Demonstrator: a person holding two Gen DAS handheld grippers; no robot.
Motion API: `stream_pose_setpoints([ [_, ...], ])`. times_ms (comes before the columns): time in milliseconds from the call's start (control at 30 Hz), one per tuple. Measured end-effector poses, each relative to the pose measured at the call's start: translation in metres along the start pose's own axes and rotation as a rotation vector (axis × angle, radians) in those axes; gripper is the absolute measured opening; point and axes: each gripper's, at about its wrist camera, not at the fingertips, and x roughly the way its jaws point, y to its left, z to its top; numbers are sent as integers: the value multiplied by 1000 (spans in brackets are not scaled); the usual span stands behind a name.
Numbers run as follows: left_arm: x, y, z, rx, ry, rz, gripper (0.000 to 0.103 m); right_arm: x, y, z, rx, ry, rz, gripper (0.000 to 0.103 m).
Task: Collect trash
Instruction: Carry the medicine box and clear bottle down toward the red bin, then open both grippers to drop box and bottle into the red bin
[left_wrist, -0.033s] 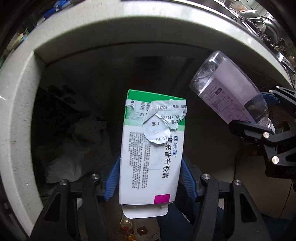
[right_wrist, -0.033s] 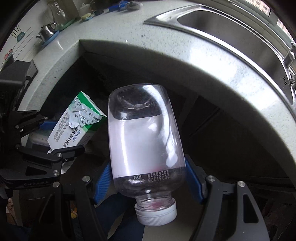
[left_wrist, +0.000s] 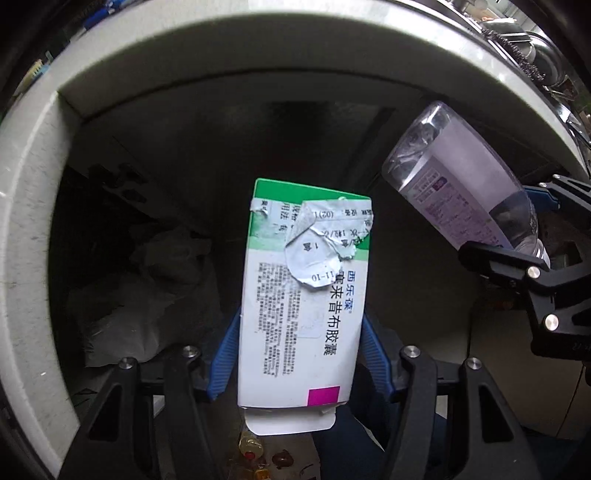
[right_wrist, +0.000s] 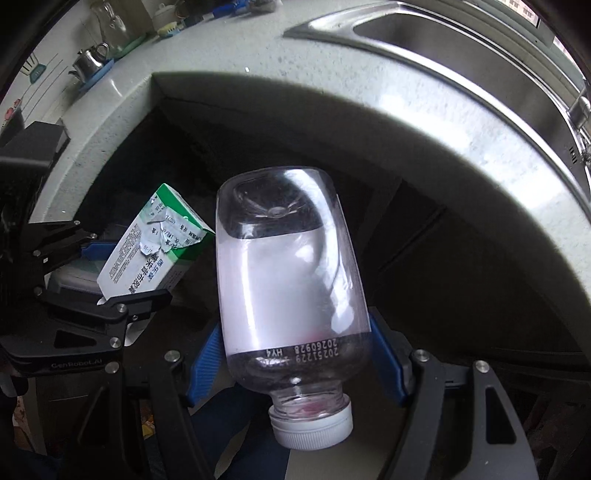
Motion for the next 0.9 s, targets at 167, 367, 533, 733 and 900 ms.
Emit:
stream_pose_setpoints([
  [167, 90, 19, 3, -14, 63, -17, 59, 89, -4, 1, 43, 75, 17, 70],
  [367, 186, 36, 5, -11, 109, -25, 59, 194, -9, 1, 64, 145, 23, 70],
  [533, 248, 48, 6, -21, 139, -34, 59, 255, -16, 3, 73, 163, 11, 70],
  [733, 312, 48, 3, 13, 176, -39, 59, 309, -13, -10, 98, 174, 9, 70],
  [900, 337, 51, -2, 53, 196, -35, 62, 338, -8, -10, 111, 197, -9, 70],
])
